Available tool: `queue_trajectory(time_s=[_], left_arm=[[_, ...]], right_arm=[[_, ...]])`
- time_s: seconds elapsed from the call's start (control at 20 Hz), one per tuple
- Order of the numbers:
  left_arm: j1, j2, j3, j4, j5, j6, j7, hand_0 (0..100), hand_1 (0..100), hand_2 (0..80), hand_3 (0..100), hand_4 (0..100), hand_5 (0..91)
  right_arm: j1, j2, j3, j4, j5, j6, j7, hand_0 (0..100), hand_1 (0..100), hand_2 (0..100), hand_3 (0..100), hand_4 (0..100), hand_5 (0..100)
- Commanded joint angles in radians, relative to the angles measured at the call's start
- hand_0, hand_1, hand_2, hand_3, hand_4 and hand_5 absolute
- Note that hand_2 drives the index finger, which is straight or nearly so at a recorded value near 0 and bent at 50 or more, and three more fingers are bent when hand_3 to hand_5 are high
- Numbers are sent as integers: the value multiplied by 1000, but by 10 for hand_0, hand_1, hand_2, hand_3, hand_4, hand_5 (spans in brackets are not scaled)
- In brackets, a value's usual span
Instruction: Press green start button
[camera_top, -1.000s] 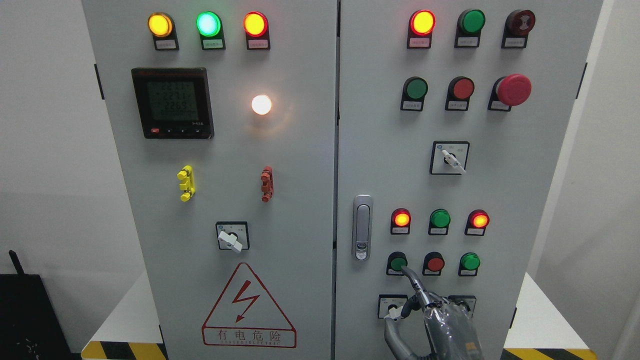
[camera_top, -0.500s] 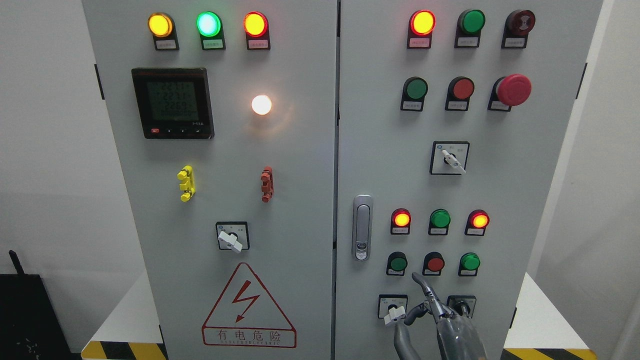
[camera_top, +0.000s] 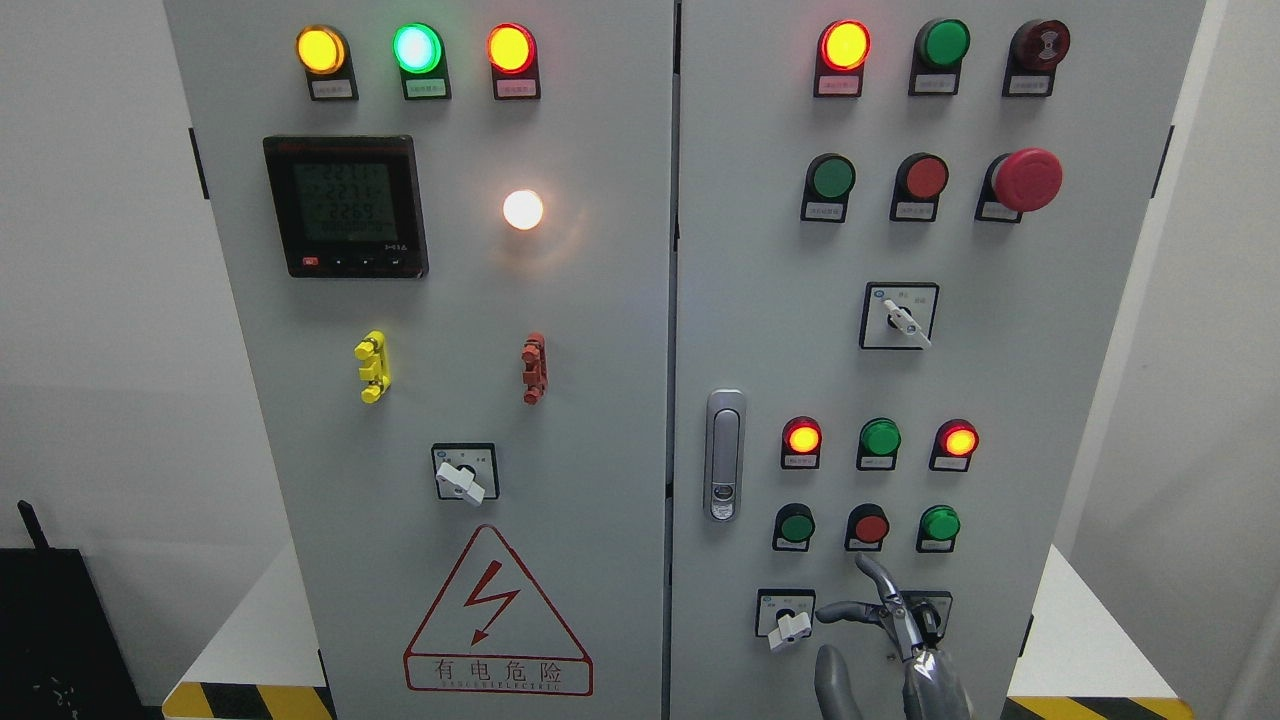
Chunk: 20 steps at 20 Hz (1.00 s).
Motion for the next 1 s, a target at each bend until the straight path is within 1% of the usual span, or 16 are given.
queue_trajectory(time_s=[0.0,0.05,0.15,0.2,0.25,0.3,0.35,0.4,0.45,0.5,0.6,0.75,0.95], left_arm=[[0,0,0,0,0,0,0,120,556,0,0,0,0],[0,0,0,0,0,0,0,120,556,0,0,0,0],[0,0,0,0,0,0,0,120,556,0,0,0,0],[0,0,0,0,0,0,0,120,556,0,0,0,0],[0,0,0,0,0,0,0,120,556,0,0,0,0],[0,0,0,0,0,0,0,120,556,0,0,0,0],[0,0,0,0,0,0,0,120,556,0,0,0,0],[0,0,0,0,0,0,0,120,556,0,0,0,0],[0,0,0,0,0,0,0,120,556,0,0,0,0],[0,0,0,0,0,0,0,120,556,0,0,0,0],[0,0,0,0,0,0,0,120,556,0,0,0,0],[0,0,0,0,0,0,0,120,556,0,0,0,0],[0,0,0,0,0,0,0,120,556,0,0,0,0]], right_arm=[[48,-1,63,-57,-136,4,1,660,258,0,162,96,0],[52,-1,63,-59,-141,4,1,652,248,0,143,78,0],[57,1,64,-62,-161,4,3,603,212,0,85,0,0],[66,-1,67,-64,-174,5,3,603,212,0,85,0,0],[71,-1,72,-67,-190,10,3,577,198,0,55,0,0],[78,-1,75,-71,-205,14,6,526,184,0,29,0,0],[82,-1,75,-73,-220,16,7,508,176,0,19,0,0],[83,-1,75,-71,-239,18,9,466,161,0,3,0,0],[83,-1,78,-71,-256,18,10,427,149,0,0,0,0],[83,-1,78,-70,-268,18,10,416,137,0,0,0,0],[85,-1,80,-70,-279,24,10,357,121,0,0,0,0],[85,-1,84,-70,-283,31,10,313,111,0,0,0,0],[89,-1,83,-70,-285,31,10,285,107,0,0,0,0]])
